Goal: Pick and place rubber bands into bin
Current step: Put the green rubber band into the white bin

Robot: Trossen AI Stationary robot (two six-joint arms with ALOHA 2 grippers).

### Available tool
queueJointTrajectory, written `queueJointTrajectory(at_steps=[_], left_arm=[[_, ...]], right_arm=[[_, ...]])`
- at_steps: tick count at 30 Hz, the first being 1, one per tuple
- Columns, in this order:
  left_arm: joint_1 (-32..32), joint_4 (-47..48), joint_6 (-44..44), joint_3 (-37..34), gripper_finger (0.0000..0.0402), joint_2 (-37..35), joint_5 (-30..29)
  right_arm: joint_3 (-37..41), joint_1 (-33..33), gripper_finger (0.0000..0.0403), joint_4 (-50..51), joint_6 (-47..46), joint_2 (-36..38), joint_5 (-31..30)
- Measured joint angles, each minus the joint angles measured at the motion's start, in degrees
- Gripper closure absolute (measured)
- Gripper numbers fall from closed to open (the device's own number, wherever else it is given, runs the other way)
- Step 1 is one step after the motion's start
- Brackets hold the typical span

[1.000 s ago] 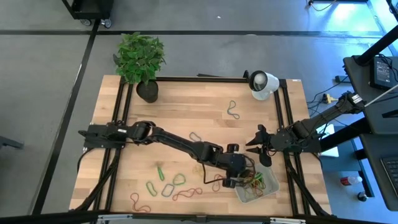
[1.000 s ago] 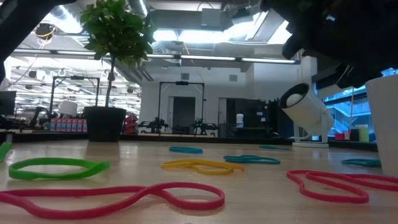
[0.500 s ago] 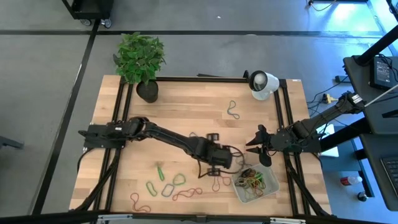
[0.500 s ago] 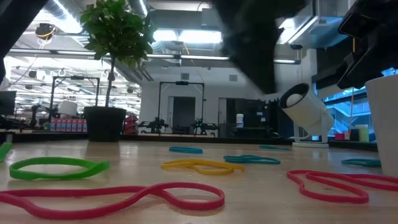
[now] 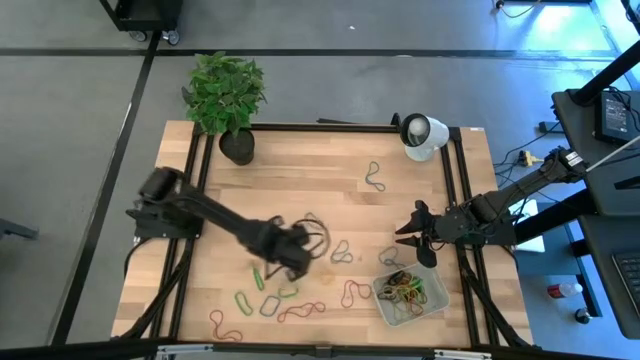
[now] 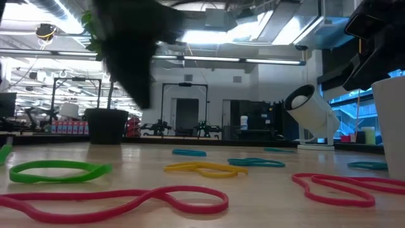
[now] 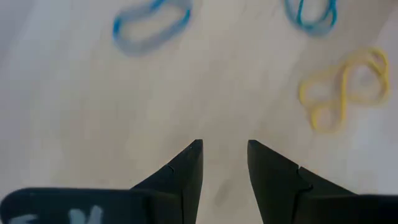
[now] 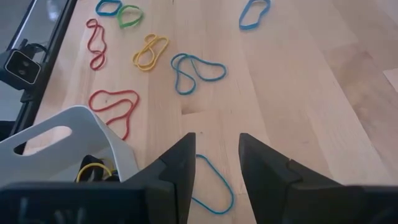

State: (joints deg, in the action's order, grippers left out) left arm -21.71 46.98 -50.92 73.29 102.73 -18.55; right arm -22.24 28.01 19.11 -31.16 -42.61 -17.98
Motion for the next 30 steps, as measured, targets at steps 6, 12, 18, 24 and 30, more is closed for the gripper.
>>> queueJointTrajectory(at_steps=[6, 12, 18, 24, 30], left_arm=[[-6.8, 0.9, -23.6, -8.7, 0.0282, -7.9, 4.3], [-12.4, 0.9, -40.5, -11.4, 0.0282, -7.8, 5.1], [-14.6, 1.4, -50.6, -14.2, 0.0282, -6.2, 6.7], [-14.7, 0.7, -54.2, -15.6, 0.0282, -3.4, 9.6], [-14.6, -1.7, -54.7, -17.1, 0.0302, -1.0, 9.5]], right_arm=[[0.0, 0.0, 0.0277, 0.0, 0.3, 0.0, -1.2], [0.0, 0.0, 0.0277, 0.0, 1.7, 0.0, -2.7], [0.0, 0.0, 0.0277, 0.0, 1.7, 0.0, -2.7], [0.0, 0.0, 0.0277, -0.1, 1.7, 0.0, -2.6], [0.0, 0.0, 0.0277, -0.2, 1.7, 0.0, -2.6]])
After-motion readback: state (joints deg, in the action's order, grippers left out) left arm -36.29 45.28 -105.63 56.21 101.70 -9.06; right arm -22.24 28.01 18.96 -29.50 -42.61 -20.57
